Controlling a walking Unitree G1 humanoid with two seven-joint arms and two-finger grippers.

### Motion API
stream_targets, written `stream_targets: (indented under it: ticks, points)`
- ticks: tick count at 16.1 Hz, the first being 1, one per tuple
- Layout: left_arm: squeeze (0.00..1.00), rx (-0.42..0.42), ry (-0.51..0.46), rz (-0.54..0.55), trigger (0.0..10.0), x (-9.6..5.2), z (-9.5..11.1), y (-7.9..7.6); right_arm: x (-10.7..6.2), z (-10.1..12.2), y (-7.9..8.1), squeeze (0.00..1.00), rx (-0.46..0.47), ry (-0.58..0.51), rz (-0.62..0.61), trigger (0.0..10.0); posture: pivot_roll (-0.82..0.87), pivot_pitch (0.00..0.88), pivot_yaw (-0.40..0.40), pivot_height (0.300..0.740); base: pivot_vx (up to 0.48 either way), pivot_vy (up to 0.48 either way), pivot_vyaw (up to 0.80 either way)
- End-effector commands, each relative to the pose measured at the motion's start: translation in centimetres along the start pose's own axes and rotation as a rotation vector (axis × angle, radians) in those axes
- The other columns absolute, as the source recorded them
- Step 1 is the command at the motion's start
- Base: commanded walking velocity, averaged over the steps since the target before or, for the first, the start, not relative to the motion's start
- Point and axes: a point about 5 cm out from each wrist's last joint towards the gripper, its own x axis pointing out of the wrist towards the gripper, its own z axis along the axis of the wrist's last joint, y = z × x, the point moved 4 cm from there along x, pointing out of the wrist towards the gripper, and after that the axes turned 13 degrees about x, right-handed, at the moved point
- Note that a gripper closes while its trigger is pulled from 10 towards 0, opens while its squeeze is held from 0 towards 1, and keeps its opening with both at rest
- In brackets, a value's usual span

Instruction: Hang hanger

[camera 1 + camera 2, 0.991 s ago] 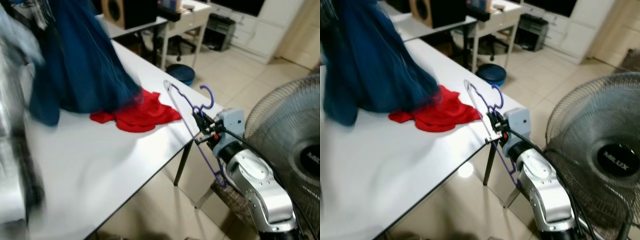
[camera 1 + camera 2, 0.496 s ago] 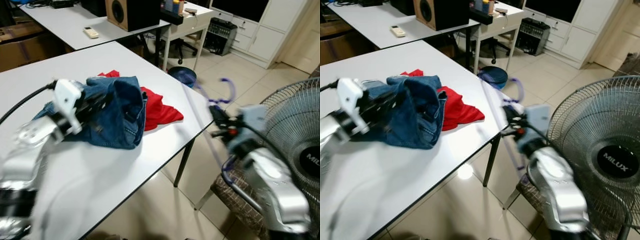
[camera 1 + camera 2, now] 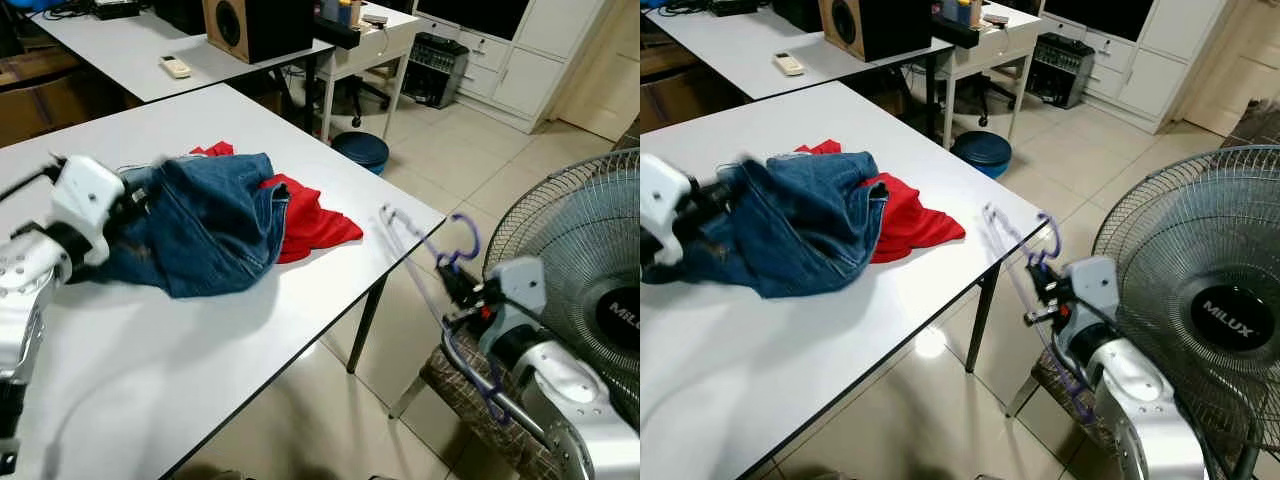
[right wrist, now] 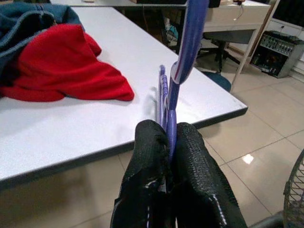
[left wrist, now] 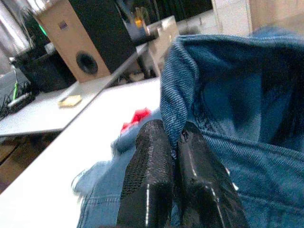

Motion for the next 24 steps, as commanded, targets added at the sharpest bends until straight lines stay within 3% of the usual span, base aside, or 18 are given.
stream_targets:
  ticks: [1, 3, 4, 5, 8, 9, 11, 14, 17, 18, 19, 22, 24]
  points:
    - [0.0, -0.019, -0.106, 0.015, 0.0, 0.5, 2.2, 0.1, -0.2, 0.8, 0.1, 0.0, -0.018, -0.031, -0.007, 10.0, -0.15, 0.0, -0.035, 0.74, 0.0, 0.0, 0.0]
    - [0.0, -0.083, -0.125, 0.035, 0.0, 0.8, 2.7, -0.3, -0.1, 1.0, 0.3, 0.0, -0.013, -0.038, -0.006, 10.0, -0.15, 0.0, -0.037, 0.74, 0.0, 0.0, 0.0]
    - [0.0, -0.127, -0.121, 0.018, 10.0, 0.9, 2.6, -0.8, 0.0, 1.0, 0.4, 0.0, -0.013, -0.039, -0.002, 10.0, -0.15, 0.0, -0.037, 0.74, 0.0, 0.0, 0.0]
    - [1.0, -0.216, -0.091, -0.02, 10.0, 0.9, 2.1, -1.9, 0.1, 1.0, 0.8, 0.0, -0.019, -0.04, 0.013, 10.0, -0.15, 0.0, -0.035, 0.74, 0.0, 0.0, 0.0]
    - [1.0, -0.461, 0.052, -0.093, 10.0, -0.2, 1.0, -4.4, 0.2, 1.3, 1.4, 0.0, -0.019, -0.048, 0.029, 10.0, -0.15, 0.0, -0.035, 0.74, 0.0, 0.0, 0.0]
    - [1.0, -0.48, 0.062, -0.093, 10.0, -0.3, 0.9, -4.6, 0.2, 1.3, 1.4, 0.0, -0.02, -0.049, 0.029, 10.0, -0.15, 0.0, -0.035, 0.74, 0.0, 0.0, 0.0]
    - [1.0, -0.493, 0.161, -0.247, 10.0, -2.1, 0.8, -6.4, 0.3, 1.4, 1.7, 0.0, -0.024, -0.043, 0.044, 10.0, -0.14, 0.0, -0.049, 0.74, 0.0, 0.0, 0.0]
    - [1.0, -0.542, 0.112, -0.437, 10.0, -3.8, 2.9, -8.3, 0.5, 1.4, 1.9, 0.0, -0.034, -0.035, 0.062, 10.0, -0.13, 0.0, -0.057, 0.74, 0.0, 0.0, 0.0]
    - [1.0, -0.504, 0.223, -0.381, 10.0, -3.6, 1.7, -9.0, 0.7, 1.6, 2.2, 0.0, -0.039, -0.034, 0.07, 10.0, -0.13, 0.0, -0.061, 0.74, 0.0, 0.0, 0.0]
    - [0.61, -0.504, 0.261, -0.355, 10.0, -3.4, 1.2, -9.2, 0.7, 1.6, 2.3, 0.0, -0.04, -0.034, 0.071, 10.0, -0.13, 0.0, -0.061, 0.74, 0.0, 0.0, 0.0]
    - [0.0, -0.509, 0.283, -0.336, 10.0, -3.2, 0.9, -9.5, 0.7, 1.6, 2.3, 0.0, -0.04, -0.034, 0.072, 10.0, -0.13, 0.0, -0.061, 0.74, 0.0, 0.0, 0.0]
    - [0.0, -0.572, 0.248, -0.335, 10.0, -3.0, 1.8, -9.8, 0.6, 1.7, 2.3, 0.0, -0.041, -0.032, 0.072, 10.0, -0.15, 0.0, -0.06, 0.74, 0.0, 0.0, 0.0]
    - [0.0, -0.54, 0.31, -0.267, 10.0, -2.9, 0.8, -9.2, 0.7, 1.8, 2.3, 0.0, -0.044, -0.03, 0.073, 10.0, -0.14, 0.0, -0.064, 0.74, 0.0, 0.0, 0.0]
